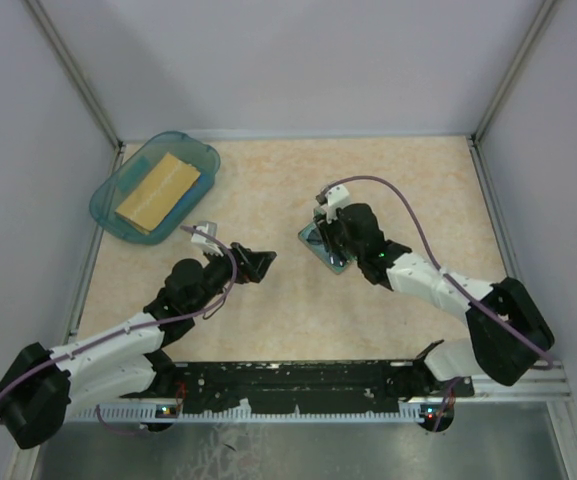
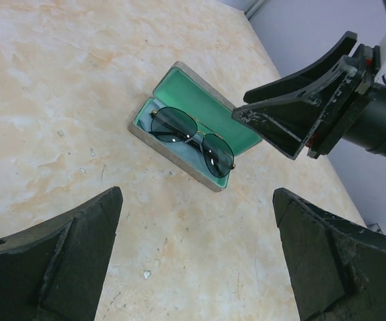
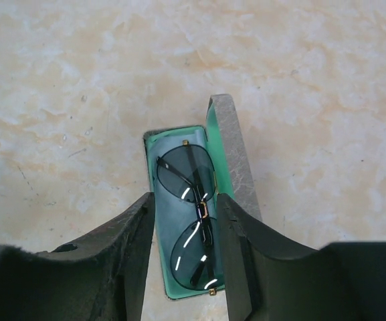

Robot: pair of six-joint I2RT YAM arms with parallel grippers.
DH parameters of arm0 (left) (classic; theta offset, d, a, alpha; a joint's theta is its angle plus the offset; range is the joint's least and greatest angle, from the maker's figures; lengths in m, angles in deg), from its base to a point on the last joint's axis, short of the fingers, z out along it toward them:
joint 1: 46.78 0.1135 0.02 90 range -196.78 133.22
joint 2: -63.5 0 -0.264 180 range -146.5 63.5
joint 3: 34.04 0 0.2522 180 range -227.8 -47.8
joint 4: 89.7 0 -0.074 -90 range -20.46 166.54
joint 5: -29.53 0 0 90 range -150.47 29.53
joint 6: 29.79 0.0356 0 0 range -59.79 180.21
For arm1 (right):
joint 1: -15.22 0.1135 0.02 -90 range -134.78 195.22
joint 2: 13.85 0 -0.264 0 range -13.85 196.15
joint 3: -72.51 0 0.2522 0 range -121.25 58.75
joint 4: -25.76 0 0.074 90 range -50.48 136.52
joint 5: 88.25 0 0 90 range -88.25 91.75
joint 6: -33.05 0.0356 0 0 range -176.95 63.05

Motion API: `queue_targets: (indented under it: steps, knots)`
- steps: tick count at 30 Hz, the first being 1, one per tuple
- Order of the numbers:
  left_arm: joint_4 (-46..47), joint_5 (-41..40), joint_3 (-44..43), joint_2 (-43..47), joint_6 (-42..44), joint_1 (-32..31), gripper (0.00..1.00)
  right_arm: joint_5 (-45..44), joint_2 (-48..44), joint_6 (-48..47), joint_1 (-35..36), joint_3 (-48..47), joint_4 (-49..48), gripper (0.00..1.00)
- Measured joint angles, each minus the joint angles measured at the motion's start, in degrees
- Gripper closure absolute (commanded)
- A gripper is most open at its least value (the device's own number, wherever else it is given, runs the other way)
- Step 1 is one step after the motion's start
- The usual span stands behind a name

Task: Organize the sunglasses
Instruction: Place the sunglasses in the sunglasses case.

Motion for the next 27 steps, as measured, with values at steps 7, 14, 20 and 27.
queue_targets:
  steps: [7,14,20,27]
  knots:
    - [-0.55,-0.02,0.00,1.03,0.02,0.00,0.00,-4.07,-5.11,2.38,0.00,0.00,2.73,0.50]
    - [-2.54,-0.37,0.00,3.34,0.24,0.00,0.00,-8.81,-12.98,9.75,0.00,1.01,12.83,0.37]
    - [-3.26,-0.57,0.02,5.22,0.26,0.00,0.00,-12.31,-19.34,17.14,0.00,5.44,20.94,0.02]
    - [-3.65,-0.87,0.04,5.33,0.42,0.00,0.00,-15.15,-19.17,21.20,-0.15,9.40,26.62,0.01]
